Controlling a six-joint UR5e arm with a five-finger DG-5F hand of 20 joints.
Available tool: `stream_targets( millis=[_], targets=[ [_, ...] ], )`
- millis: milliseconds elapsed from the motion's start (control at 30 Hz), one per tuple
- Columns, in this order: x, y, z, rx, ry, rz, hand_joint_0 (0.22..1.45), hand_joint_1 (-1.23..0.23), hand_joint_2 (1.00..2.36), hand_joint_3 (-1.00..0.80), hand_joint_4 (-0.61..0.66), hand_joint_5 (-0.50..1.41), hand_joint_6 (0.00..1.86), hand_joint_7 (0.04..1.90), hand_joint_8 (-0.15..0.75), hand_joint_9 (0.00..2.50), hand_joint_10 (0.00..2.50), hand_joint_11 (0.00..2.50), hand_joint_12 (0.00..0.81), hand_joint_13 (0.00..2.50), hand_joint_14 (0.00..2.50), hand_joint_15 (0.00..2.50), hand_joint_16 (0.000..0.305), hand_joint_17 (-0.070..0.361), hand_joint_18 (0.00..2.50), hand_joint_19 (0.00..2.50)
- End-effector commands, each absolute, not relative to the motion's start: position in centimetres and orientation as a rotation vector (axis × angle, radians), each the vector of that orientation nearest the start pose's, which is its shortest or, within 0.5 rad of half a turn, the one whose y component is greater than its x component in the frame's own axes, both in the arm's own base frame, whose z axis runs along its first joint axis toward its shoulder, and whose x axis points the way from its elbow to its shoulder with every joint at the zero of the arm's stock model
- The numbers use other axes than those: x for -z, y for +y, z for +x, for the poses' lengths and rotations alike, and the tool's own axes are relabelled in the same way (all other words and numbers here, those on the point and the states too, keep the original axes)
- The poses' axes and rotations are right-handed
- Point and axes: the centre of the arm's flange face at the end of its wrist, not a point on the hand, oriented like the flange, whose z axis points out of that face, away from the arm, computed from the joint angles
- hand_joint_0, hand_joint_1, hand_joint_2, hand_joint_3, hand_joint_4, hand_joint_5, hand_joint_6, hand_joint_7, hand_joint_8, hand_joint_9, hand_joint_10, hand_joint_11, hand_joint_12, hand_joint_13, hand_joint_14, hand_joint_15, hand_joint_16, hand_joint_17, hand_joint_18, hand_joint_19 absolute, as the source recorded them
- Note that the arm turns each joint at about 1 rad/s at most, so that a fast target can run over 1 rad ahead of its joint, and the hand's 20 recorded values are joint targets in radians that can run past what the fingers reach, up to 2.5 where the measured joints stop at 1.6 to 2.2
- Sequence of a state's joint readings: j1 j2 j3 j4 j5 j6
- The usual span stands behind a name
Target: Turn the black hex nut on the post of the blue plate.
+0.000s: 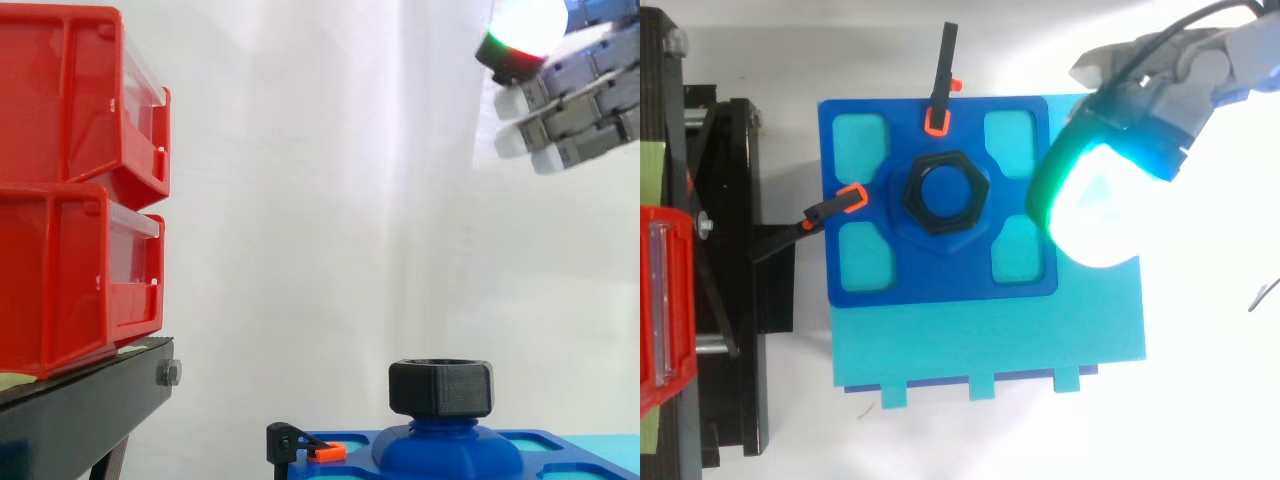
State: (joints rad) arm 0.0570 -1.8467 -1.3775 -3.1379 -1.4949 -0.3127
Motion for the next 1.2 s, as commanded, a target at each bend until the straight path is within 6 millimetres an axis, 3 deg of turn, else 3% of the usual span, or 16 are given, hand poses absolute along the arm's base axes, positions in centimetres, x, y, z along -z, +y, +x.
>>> stream_targets(
  millis=[0,467,800,1167],
  targets=[
    [-43.8,-10.6,61.2,-0.954,1.341,0.998,0.45,-0.39,1.00,-0.50,0.15,-0.23,0.50,0.72,0.275,0.40,0.00,0.00,0.397,0.24,0.00,0.00,0.059,0.133,0.10,0.14],
    [-42.7,-9.7,61.8,-0.926,1.344,1.018,0.46,-0.40,1.00,-0.50,0.19,-0.22,0.50,0.73,0.286,0.44,0.00,0.00,0.403,0.27,0.00,0.00,0.059,0.132,0.18,0.17],
    [-36.7,-9.3,66.1,-0.898,1.314,1.002,0.46,-0.41,1.00,-0.50,0.22,-0.20,0.50,0.75,0.296,0.48,0.00,0.00,0.406,0.27,0.00,0.00,0.058,0.130,0.18,0.18],
    [-33.6,-9.1,69.6,-0.794,1.384,0.893,0.46,-0.41,1.00,-0.50,0.24,-0.20,0.50,0.76,0.298,0.48,0.00,0.00,0.408,0.28,0.00,0.00,0.058,0.130,0.21,0.19]
  ],
)
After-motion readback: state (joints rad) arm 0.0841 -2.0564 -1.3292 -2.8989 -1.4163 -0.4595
